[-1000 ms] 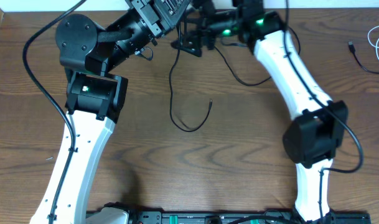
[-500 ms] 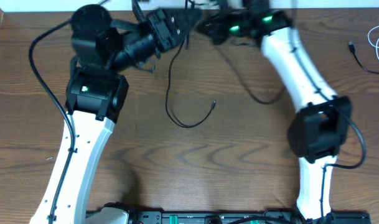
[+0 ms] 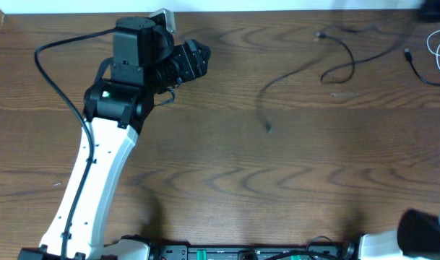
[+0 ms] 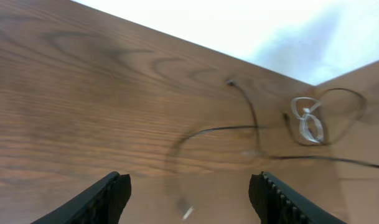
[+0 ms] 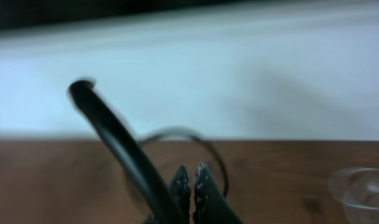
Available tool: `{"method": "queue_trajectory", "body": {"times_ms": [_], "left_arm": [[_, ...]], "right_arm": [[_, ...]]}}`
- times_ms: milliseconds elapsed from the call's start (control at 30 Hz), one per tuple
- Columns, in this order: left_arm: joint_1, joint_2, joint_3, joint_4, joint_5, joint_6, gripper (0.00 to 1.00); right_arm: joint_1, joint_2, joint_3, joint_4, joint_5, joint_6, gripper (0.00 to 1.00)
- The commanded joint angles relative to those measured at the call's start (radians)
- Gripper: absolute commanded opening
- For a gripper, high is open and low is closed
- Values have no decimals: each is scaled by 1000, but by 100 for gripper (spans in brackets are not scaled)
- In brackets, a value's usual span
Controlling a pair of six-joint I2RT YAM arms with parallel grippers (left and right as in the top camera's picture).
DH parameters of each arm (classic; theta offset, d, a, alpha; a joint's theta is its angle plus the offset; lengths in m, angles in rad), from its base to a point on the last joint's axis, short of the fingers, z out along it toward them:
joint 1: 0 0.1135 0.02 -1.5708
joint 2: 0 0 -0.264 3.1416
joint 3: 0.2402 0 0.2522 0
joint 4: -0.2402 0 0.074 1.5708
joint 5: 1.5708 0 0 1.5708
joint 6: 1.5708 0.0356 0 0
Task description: Untangle cables
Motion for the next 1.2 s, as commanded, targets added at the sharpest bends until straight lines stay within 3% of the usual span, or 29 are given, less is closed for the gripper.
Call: {"method": "queue_trajectory", "body": {"times_ms": [0,233,500,833,1000,1033,1067,1100,1133,1167], "left_arm": [[2,23,10,-2,-46,61,67],[2,40,10,1,-46,61,67],[2,40,10,1,-47,61,67],[2,40,10,1,-47,61,67],[2,40,10,0,-47,61,67],[2,40,10,0,-47,61,68],[2,40,10,1,-47,61,67],[2,40,10,1,-47,61,67],[2,40,10,1,-47,61,67],[2,40,10,1,-47,61,68]], "right_arm": [[-171,-89,31,21,-9,61,1],[-449,-145,72,113,-25,103,1],[-606,-65,72,179,-8,110,1],[-599,153,72,162,52,44,1],[-547,268,72,132,182,-11,2],[-537,290,72,123,191,-27,11],[-531,303,72,117,191,-37,27],[-522,317,72,109,192,-47,47],[-512,329,72,101,198,-57,73],[-505,337,72,97,212,-57,90]]}}
